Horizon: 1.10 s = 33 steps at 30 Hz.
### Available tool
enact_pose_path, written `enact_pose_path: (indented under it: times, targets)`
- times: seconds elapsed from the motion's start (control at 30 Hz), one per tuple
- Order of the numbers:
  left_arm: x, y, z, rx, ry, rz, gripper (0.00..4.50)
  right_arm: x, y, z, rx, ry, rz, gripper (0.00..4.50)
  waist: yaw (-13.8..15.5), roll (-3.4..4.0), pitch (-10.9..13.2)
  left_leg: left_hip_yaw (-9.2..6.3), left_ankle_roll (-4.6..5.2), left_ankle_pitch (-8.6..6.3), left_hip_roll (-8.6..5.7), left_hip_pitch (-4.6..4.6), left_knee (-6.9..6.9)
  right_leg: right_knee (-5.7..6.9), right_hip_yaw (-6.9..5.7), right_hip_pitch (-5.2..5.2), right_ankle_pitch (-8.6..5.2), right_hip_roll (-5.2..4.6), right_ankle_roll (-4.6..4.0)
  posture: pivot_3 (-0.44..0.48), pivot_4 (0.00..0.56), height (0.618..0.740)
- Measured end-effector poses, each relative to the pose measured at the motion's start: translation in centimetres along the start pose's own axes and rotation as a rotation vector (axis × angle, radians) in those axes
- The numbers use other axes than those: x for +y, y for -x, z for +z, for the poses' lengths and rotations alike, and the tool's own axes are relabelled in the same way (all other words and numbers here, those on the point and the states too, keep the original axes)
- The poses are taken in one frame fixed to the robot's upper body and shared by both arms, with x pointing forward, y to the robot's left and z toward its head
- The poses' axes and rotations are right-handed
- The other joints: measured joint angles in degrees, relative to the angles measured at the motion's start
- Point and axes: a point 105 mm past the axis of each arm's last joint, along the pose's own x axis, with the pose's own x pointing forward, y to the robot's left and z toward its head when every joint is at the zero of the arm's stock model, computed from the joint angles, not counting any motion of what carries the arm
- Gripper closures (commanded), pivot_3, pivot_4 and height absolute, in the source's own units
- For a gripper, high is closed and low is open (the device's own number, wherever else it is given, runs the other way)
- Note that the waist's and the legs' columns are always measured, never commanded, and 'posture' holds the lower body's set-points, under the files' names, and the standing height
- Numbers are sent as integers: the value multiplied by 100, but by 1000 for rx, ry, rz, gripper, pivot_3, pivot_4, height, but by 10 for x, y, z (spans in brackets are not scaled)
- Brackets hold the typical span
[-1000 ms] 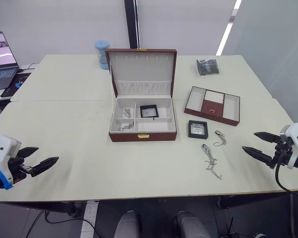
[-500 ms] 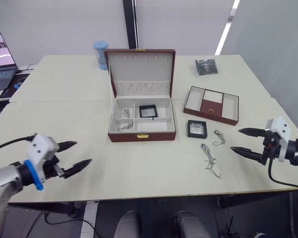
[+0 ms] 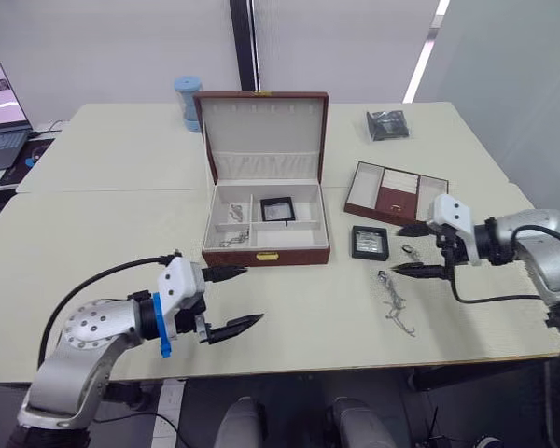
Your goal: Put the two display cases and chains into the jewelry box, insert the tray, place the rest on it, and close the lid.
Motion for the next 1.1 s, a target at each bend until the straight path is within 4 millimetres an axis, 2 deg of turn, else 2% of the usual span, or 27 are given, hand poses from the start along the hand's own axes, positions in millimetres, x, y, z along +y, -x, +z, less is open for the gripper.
enact_pose_path:
  times: [0.07,0.27,0.53,0.63,0.8,1.03,1.07,1.1]
  targets:
    - [-4,-4,3,-38,-23,-20,32,-1,-10,2,10,19,14,0,12,0,0,0,0,0,-1,-1,1,-2,0,0,0,-1,0,0,150,740]
    - [-16,-14,6,-104,-56,-72,32,-2,-32,-10,49,30,40,0,25,0,0,2,0,0,-5,-1,4,-3,0,4,0,-4,0,0,150,740]
    - [-27,-13,0,-110,-60,-105,32,-5,-42,-15,58,54,32,0,6,2,1,0,0,0,-2,1,3,0,-1,3,0,-3,0,0,150,740]
    - [-27,-12,-5,-98,-45,-99,0,-5,-43,-16,63,61,28,655,11,2,1,-2,0,0,-2,0,3,1,-3,3,0,-3,0,0,150,740]
    - [-25,-11,-9,-89,-28,-89,0,-6,-45,-19,73,61,24,2312,11,2,1,-1,0,0,-2,1,3,1,-3,3,0,-3,0,0,150,740]
    - [-25,-11,-10,-86,-23,-86,0,-9,-47,-22,82,77,-3,4221,11,2,1,-1,0,0,-1,1,3,1,-2,3,0,-3,0,0,150,740]
    - [-25,-11,-10,-86,-22,-84,0,-10,-47,-21,78,80,-5,4453,10,2,1,-1,0,0,-1,1,3,1,-3,3,0,-3,0,0,150,740]
    - [-24,-12,-10,-86,-21,-81,0,-10,-48,-21,76,83,-6,4490,9,2,1,-1,0,0,-1,1,3,1,-3,3,0,-3,0,0,150,740]
